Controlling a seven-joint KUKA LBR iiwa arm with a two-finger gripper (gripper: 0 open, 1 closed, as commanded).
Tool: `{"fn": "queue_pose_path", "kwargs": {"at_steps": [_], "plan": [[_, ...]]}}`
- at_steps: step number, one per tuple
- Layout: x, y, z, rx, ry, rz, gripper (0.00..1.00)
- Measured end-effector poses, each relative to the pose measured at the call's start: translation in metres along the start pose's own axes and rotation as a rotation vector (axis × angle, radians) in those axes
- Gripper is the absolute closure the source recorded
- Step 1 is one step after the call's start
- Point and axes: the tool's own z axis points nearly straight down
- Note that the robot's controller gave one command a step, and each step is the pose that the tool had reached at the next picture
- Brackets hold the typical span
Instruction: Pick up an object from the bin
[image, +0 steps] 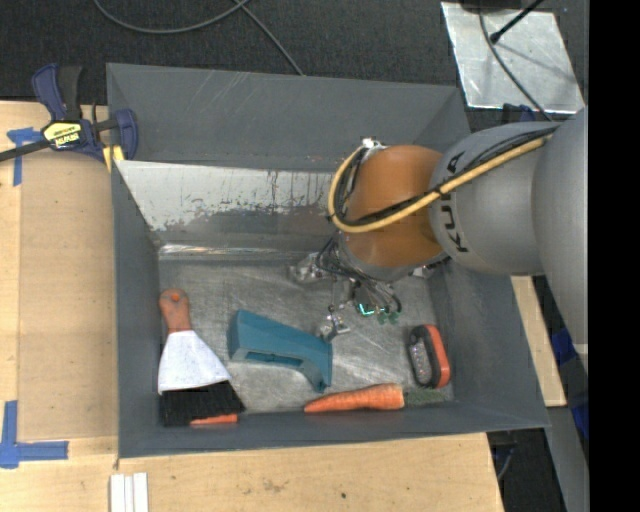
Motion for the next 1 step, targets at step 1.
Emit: {"fn": "queue_pose_path", "kwargs": {"at_steps": [1], "plan": [[0.0033,0.008,0.0001,0.004,-0.007,-0.01,0.0]]}}
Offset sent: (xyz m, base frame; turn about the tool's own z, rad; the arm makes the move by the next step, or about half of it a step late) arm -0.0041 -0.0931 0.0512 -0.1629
